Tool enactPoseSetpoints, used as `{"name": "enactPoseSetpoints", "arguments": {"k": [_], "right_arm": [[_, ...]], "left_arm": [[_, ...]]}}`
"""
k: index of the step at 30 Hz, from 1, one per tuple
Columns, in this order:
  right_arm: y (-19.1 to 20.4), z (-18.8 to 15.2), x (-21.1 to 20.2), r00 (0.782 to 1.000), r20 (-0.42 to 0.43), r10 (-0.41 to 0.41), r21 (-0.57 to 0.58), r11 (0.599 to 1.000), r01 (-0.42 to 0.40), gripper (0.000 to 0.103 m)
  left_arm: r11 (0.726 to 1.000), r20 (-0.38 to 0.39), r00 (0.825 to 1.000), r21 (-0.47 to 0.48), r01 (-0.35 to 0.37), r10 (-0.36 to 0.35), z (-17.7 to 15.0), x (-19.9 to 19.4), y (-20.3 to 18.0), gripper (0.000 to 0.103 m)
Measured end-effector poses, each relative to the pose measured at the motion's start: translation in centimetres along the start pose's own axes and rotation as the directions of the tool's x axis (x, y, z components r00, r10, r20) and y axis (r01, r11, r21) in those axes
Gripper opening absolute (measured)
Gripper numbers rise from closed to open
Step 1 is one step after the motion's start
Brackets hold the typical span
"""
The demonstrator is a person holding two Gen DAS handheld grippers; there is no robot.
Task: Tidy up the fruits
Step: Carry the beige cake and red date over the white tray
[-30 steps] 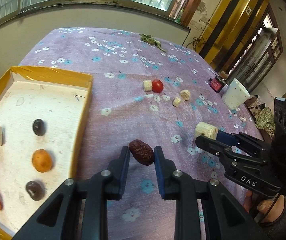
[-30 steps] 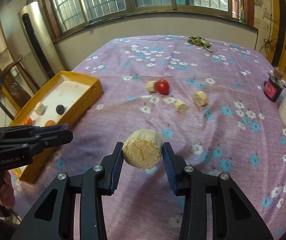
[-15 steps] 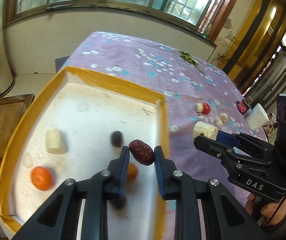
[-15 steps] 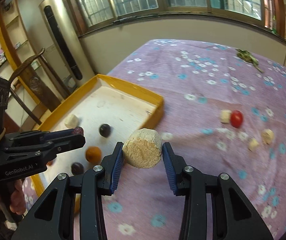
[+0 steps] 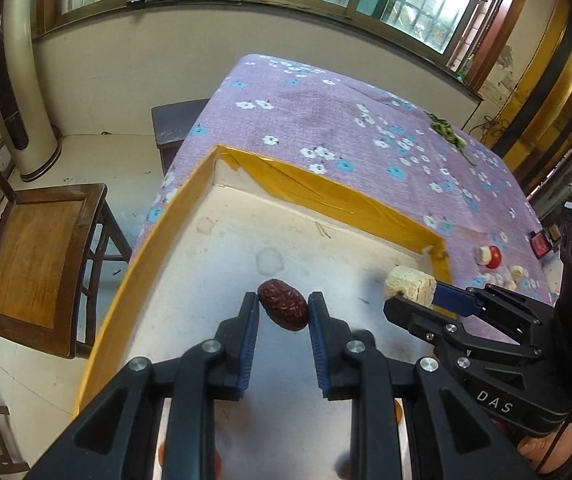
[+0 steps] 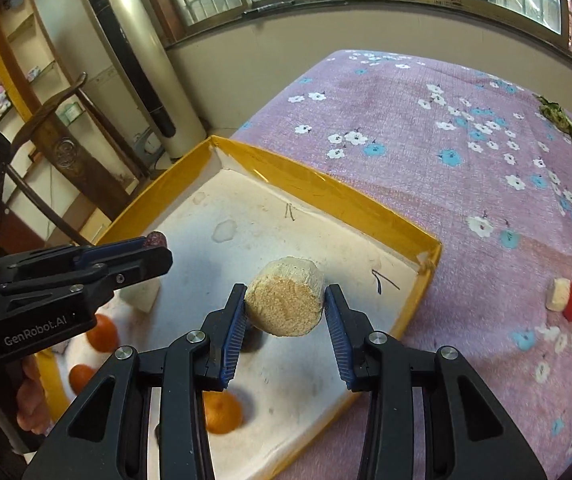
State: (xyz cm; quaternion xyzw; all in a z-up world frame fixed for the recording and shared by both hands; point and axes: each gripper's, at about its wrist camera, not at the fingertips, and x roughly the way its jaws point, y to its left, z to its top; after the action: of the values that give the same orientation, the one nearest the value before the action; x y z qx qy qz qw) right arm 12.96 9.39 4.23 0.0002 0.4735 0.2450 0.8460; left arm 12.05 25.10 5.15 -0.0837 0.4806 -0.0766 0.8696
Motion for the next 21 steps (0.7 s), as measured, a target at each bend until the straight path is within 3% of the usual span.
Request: {"name": "enactPoseSetpoints", "arguments": {"k": [13, 21], "right_arm": [[0.4, 0.3, 2.4, 0.999, -0.023, -0.039, -0.081, 0.996, 0.037, 0.038], [0.1, 0.2, 2.3, 0.998, -0.026, -0.057, -0.073, 0.996, 0.055, 0.039]], "left_arm": [[1.000, -0.082, 0.996, 0.011, -0.019, 0.020, 0.8, 3.7, 0.8, 0.027], [0.998, -0.067, 0.996, 0.032, -0.058, 0.060, 0.5, 3.4, 0.7, 0.028]]}}
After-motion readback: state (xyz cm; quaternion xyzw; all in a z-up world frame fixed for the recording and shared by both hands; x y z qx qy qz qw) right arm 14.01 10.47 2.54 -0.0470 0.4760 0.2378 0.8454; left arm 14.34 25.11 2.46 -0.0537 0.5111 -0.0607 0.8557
